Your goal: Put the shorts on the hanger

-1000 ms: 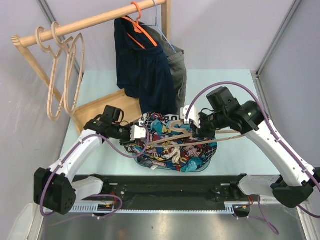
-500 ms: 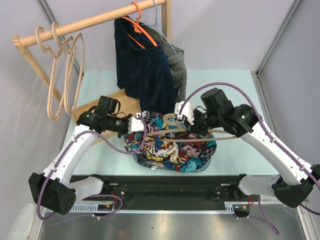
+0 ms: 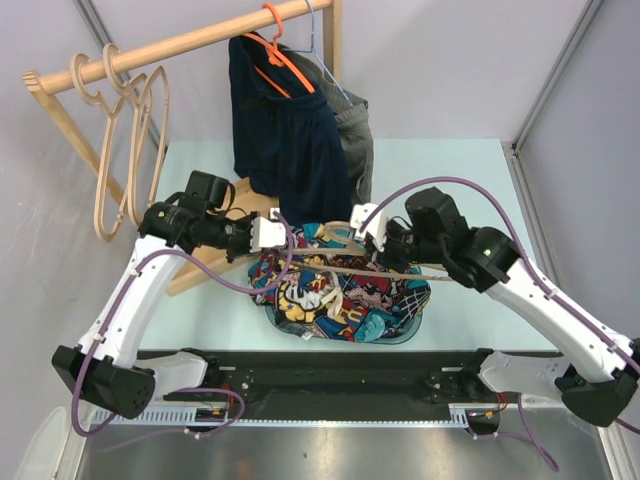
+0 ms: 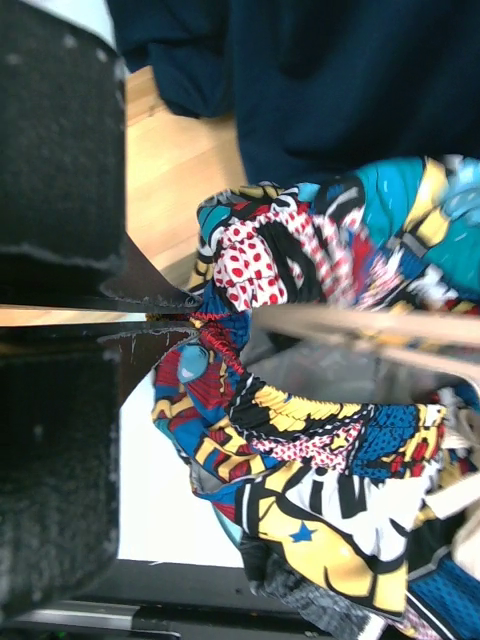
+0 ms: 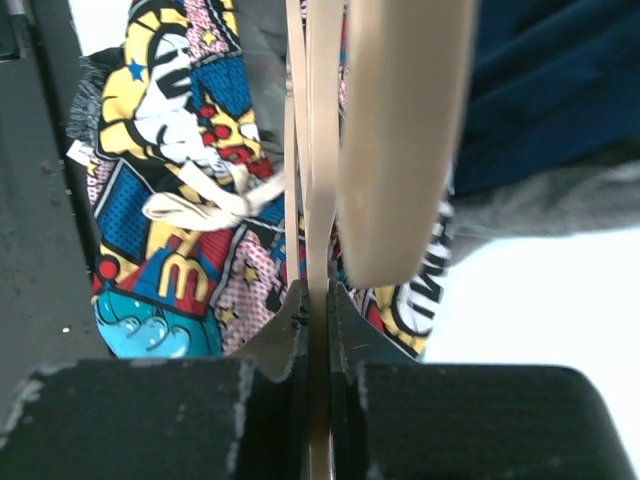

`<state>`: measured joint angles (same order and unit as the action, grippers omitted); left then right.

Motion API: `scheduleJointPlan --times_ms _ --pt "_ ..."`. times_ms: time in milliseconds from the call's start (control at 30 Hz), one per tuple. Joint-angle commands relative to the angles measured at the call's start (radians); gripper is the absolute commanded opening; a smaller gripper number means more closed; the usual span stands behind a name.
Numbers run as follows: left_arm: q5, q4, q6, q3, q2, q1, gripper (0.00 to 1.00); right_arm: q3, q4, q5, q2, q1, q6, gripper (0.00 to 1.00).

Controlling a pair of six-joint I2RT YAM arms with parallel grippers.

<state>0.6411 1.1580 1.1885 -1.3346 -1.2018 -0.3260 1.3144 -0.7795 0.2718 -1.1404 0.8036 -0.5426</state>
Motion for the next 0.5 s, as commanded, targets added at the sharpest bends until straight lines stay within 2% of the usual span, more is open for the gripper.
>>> scheduleJointPlan --times_ms 0,133,267,467 --pt "-0.069 0.003 -0.035 -0.006 0.025 -0.001 0.0 0.009 0.036 -0.072 0.106 -0.003 -0.014 0.0" --pt "-0.092 -0.012 -0.076 -0.04 0.008 -0.002 0.0 0.009 0.029 -0.075 0.113 0.002 0.01 0.0" --pt "-0.054 0.025 -0.122 -0.148 -0.056 -0.007 0.01 0.008 0.072 -0.039 0.061 0.014 0.03 0.0" --pt "-0.014 0.063 -0.162 -0.215 -0.084 -0.024 0.0 -0.004 0.146 -0.033 0.022 0.036 0.042 0.0"
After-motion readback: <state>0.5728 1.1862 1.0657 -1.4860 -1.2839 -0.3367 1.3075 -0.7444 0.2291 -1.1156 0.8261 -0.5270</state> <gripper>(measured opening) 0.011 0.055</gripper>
